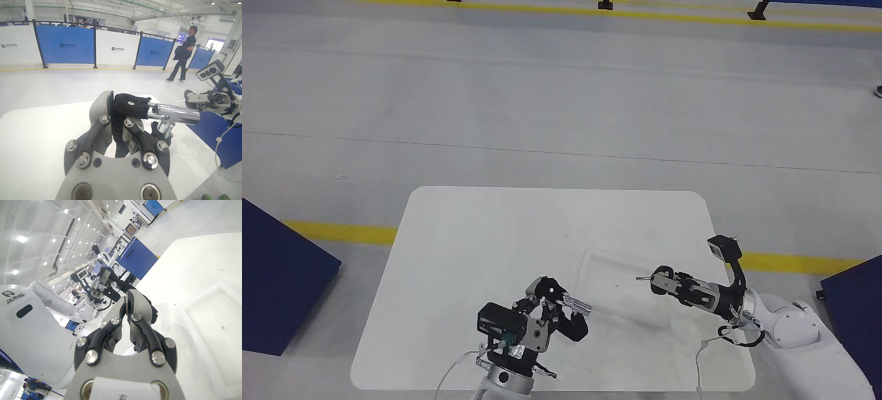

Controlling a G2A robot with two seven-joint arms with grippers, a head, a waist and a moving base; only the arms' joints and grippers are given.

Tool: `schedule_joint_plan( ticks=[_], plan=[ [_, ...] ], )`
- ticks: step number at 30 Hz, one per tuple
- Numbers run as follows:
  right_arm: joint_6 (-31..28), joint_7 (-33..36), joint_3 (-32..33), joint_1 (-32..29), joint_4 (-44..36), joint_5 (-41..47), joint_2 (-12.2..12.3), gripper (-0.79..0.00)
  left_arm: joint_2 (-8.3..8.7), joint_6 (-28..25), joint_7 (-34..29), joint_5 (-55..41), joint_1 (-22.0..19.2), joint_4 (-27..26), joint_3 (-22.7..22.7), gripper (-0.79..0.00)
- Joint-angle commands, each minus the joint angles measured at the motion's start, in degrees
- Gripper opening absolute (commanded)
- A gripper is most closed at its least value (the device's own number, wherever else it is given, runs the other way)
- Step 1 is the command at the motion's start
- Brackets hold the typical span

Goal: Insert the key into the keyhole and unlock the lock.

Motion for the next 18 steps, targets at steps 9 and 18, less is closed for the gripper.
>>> schedule_joint_plan(
  ticks=[9, 18],
  plan=[
    [0.00, 0.00, 0.00, 0.00, 0.00, 0.00, 0.00, -0.785, -0.72, 0.50, 0.75, -4.21, 0.03, 0.28, -0.15, -0.785],
    [0.00, 0.00, 0.00, 0.00, 0.00, 0.00, 0.00, -0.785, -0.83, 2.05, 0.64, -3.92, 0.16, 0.37, -0.50, -0.785]
  ],
)
